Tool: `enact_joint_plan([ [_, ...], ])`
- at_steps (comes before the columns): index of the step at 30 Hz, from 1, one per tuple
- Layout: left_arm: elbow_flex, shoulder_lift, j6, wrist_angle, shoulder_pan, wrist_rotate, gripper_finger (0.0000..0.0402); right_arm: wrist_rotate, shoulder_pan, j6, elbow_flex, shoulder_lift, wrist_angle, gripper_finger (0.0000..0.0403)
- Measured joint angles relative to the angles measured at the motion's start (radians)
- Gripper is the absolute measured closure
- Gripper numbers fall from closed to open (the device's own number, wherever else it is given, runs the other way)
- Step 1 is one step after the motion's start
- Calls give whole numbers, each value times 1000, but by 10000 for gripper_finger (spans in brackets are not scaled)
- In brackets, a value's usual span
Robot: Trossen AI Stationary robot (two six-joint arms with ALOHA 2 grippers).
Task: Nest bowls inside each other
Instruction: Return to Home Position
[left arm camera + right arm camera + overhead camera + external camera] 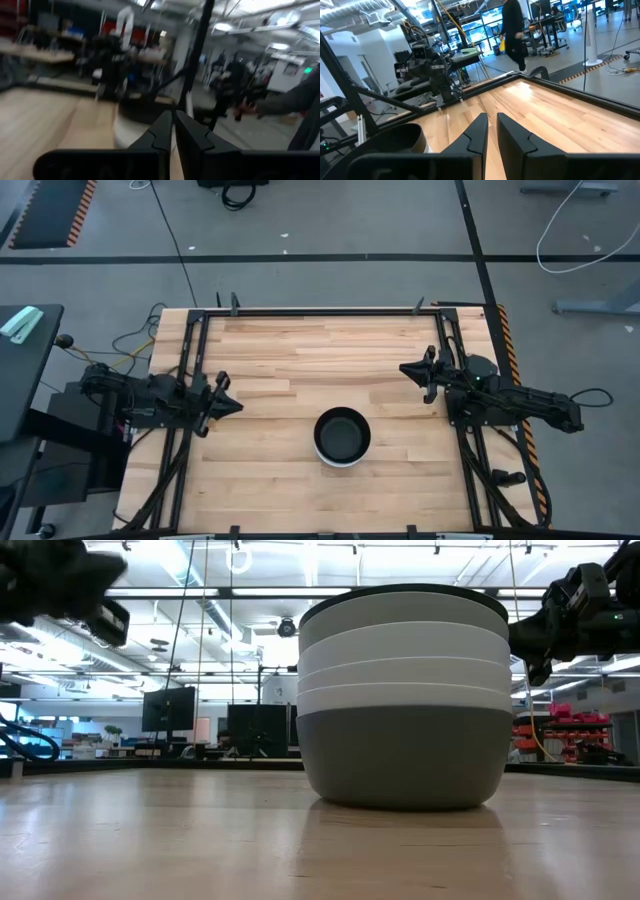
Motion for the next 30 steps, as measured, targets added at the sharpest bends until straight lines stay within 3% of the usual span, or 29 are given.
enact_joint_plan([
  [6, 0, 0, -36, -126, 0, -19, 364, 0, 0, -68, 0, 0, 0, 354],
  [17, 0, 1, 155, -145, 0, -20, 360, 19, 0, -176, 0, 6, -2, 354],
  [30, 0, 1, 181, -145, 0, -22, 369, 45, 0, -174, 0, 125, -9, 354],
])
